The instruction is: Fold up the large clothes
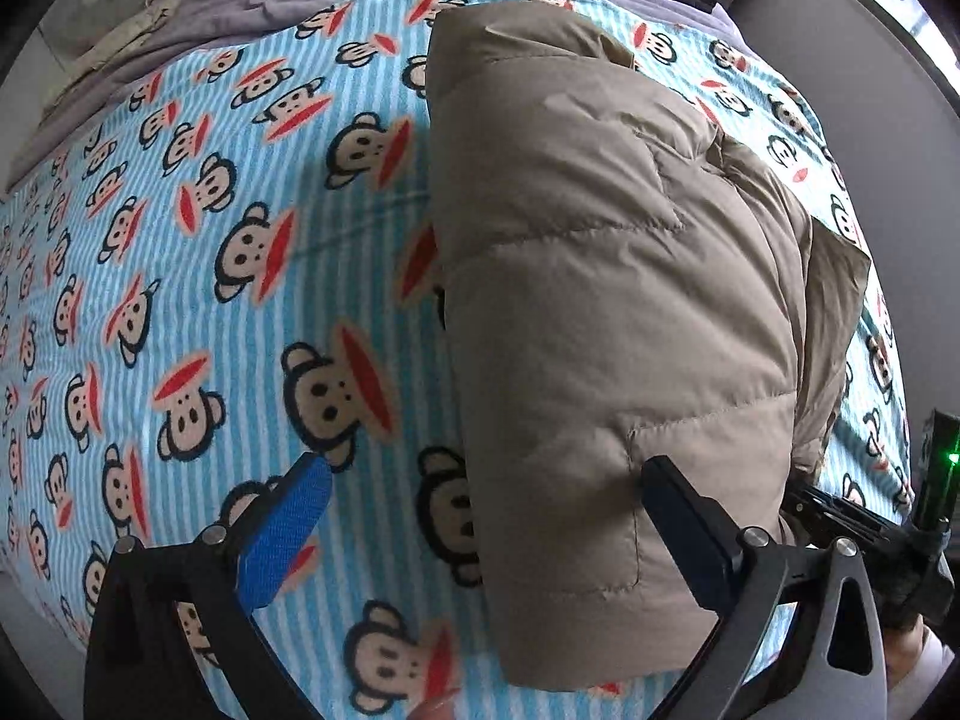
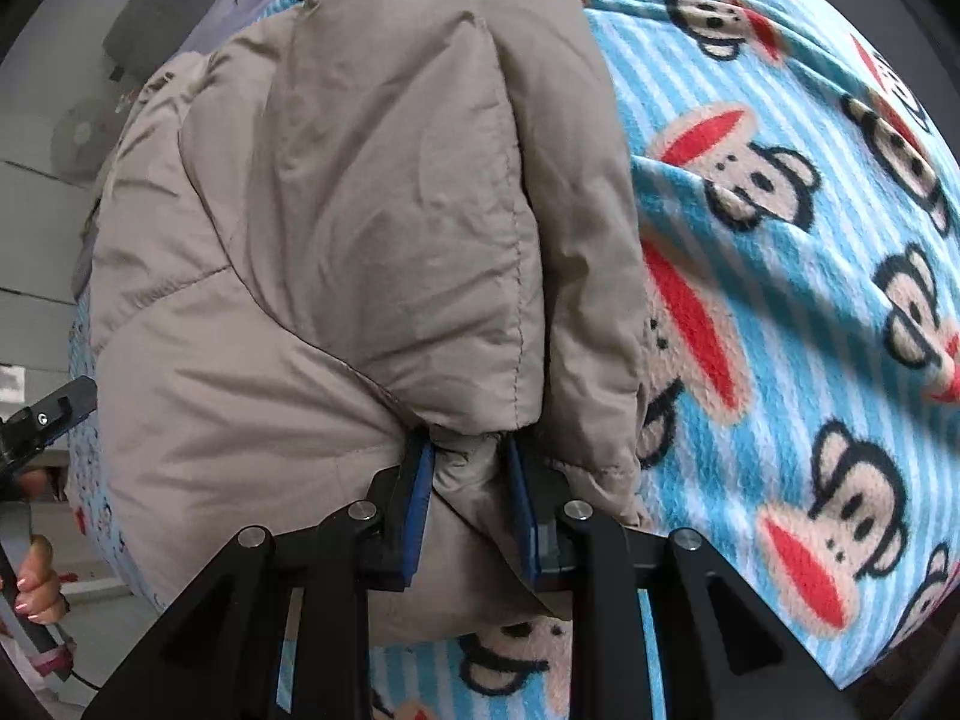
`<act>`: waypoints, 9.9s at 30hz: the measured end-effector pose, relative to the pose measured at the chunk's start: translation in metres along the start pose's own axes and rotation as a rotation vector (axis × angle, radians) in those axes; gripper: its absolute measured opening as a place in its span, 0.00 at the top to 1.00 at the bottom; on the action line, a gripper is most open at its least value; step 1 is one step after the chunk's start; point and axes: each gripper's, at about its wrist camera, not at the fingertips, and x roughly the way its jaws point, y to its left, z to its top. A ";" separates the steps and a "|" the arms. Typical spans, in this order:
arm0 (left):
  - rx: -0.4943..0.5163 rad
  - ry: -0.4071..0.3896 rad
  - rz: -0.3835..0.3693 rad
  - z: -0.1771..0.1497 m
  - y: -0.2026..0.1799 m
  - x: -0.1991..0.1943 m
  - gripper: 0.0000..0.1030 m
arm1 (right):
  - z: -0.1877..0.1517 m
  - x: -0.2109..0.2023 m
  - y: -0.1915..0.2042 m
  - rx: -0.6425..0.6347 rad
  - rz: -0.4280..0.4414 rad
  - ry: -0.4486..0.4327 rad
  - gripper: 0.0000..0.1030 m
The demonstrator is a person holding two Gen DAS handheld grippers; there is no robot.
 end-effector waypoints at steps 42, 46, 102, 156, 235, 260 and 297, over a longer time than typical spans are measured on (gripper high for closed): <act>-0.113 0.075 -0.325 0.026 0.036 0.028 0.00 | 0.038 -0.063 -0.046 0.085 0.133 -0.054 0.00; -0.123 0.093 -0.434 0.032 0.044 0.036 0.00 | 0.051 -0.054 -0.044 0.052 0.192 0.000 0.00; -0.149 0.029 -0.696 0.081 0.251 0.019 0.11 | 0.071 0.081 0.232 0.018 0.711 0.134 0.43; 0.018 -0.200 0.033 0.144 0.307 0.046 0.08 | -0.031 0.035 0.317 -0.232 -0.074 -0.055 0.93; -0.042 -0.138 0.068 -0.056 0.330 -0.099 0.00 | -0.095 -0.022 0.330 -0.182 -0.084 -0.014 0.92; -0.071 -0.321 0.127 -0.050 0.311 -0.198 0.00 | -0.090 -0.119 0.395 -0.303 -0.197 -0.348 0.00; -0.118 -0.324 0.163 -0.055 0.317 -0.204 0.00 | -0.092 -0.118 0.396 -0.283 -0.194 -0.331 0.00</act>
